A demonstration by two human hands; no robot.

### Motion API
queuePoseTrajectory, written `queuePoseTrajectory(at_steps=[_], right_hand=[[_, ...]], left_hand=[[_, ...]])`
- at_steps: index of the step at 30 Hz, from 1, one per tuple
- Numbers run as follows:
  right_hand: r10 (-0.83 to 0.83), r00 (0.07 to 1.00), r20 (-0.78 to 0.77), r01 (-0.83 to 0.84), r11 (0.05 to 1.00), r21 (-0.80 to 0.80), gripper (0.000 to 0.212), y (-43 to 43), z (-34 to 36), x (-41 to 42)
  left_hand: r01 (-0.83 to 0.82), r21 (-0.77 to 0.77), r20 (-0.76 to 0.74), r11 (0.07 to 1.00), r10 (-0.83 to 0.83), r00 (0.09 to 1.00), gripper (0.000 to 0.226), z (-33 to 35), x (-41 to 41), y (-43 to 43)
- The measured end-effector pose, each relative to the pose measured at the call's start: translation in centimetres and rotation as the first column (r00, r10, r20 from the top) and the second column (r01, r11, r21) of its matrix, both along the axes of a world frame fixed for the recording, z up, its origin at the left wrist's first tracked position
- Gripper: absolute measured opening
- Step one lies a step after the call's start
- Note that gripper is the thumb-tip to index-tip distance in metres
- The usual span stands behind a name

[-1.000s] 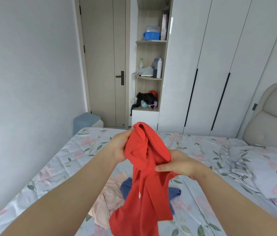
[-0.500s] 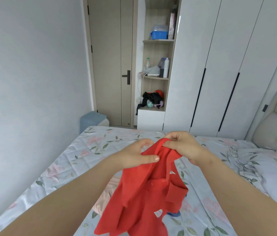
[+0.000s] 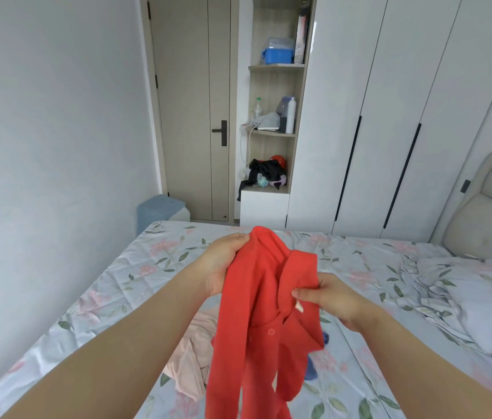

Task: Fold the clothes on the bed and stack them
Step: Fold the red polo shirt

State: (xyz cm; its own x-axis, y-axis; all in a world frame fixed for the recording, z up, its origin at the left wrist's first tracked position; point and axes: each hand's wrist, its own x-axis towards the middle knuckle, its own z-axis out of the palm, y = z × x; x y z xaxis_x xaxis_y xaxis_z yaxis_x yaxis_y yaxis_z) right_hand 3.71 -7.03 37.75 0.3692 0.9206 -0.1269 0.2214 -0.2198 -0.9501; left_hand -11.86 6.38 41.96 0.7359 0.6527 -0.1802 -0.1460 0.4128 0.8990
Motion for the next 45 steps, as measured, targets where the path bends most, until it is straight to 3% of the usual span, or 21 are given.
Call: queuePoseTrajectory(at_steps=[4,7,9,11,13,14,16,19,20,22,23,25,28,31,35,38,41,45], right_hand=[[-0.051,0.997,-0.06,0.056,0.995,0.085,0.014,0.6,1.1,0.3],[-0.03,0.999,0.012,0.03,0.998,0.048,0.024,1.4,2.6,-0.1],[-0.029,0.999,0.021,0.029,0.999,0.023,0.026,1.8,3.2,-0.3],[-0.053,0.998,0.022,0.053,0.999,0.012,0.025,2.2,3.3,-0.3],[-0.088,0.996,0.009,0.088,0.996,0.017,0.021,2.4,3.2,-0.4],[-0.1,0.995,0.001,0.1,0.995,0.029,0.018,2.4,3.1,-0.4],[-0.093,0.996,0.016,0.092,0.995,0.039,0.012,2.3,2.6,-0.2],[-0.026,0.98,0.196,0.036,0.998,-0.047,0.003,2.1,1.4,0.4],[0.0,0.965,0.261,0.024,0.996,-0.09,0.006,1.9,1.0,0.6],[0.037,0.936,0.35,0.02,0.987,-0.158,0.01,1.6,0.3,1.0],[0.041,0.923,0.382,0.027,0.985,-0.171,0.016,1.3,-0.1,1.2],[-0.014,0.921,0.389,0.076,0.986,-0.146,0.022,1.2,-0.6,1.2],[-0.122,0.923,0.366,0.152,0.987,-0.054,0.014,2.2,-0.2,0.5],[-0.157,0.922,0.353,0.179,0.983,-0.028,0.012,3.3,1.3,-0.4],[-0.197,0.916,0.348,0.216,0.976,-0.014,0.012,3.5,2.3,-0.2],[-0.233,0.897,0.375,0.257,0.966,-0.014,0.011,3.2,2.1,0.0],[-0.209,0.846,0.491,0.252,0.968,-0.021,0.011,2.4,2.0,0.7],[-0.15,0.718,0.679,0.281,0.956,-0.086,0.028,1.1,1.2,1.5]], left_hand=[[-0.032,0.326,-0.259,0.945,0.122,0.958,0.024,-0.7,-0.5,0.1],[0.078,0.567,-0.267,0.82,0.094,0.959,0.034,-1.7,-1.3,0.2],[0.233,0.735,-0.289,0.637,-0.017,0.957,0.045,-1.6,-2.0,0.3],[0.405,0.827,-0.431,0.39,-0.024,0.902,0.06,-1.2,-2.2,0.3],[0.454,0.873,-0.469,0.181,0.048,0.882,0.044,-1.2,-2.1,0.9],[0.421,0.894,-0.435,0.152,0.079,0.897,0.027,-1.2,-2.1,1.3],[0.283,0.917,-0.321,0.28,0.097,0.942,0.004,-0.9,-2.1,1.6],[0.075,0.837,-0.196,0.542,0.169,0.966,0.024,-0.2,-1.7,2.0],[0.009,0.747,-0.165,0.664,0.173,0.971,0.026,0.1,-1.5,2.2],[-0.12,0.429,-0.063,0.896,0.162,0.985,0.026,1.1,-1.6,2.4],[-0.153,0.32,-0.019,0.935,0.167,0.986,0.025,1.7,-1.7,2.6],[-0.125,0.429,-0.086,0.895,0.178,0.98,0.021,2.2,-1.8,2.7],[0.132,0.688,-0.278,0.713,0.091,0.956,0.009,0.9,-0.9,1.1],[0.411,0.665,-0.487,0.623,-0.056,0.872,0.033,-2.8,0.3,-0.2],[0.479,0.646,-0.537,0.595,-0.092,0.838,0.046,-5.9,1.6,-1.9],[0.381,0.737,-0.515,0.558,0.098,0.851,0.036,-6.3,2.7,-2.7],[0.407,0.81,-0.557,0.422,0.339,0.758,0.026,-6.2,2.6,-1.4],[0.411,0.814,-0.567,0.412,0.402,0.719,0.025,-5.5,1.2,0.8]])
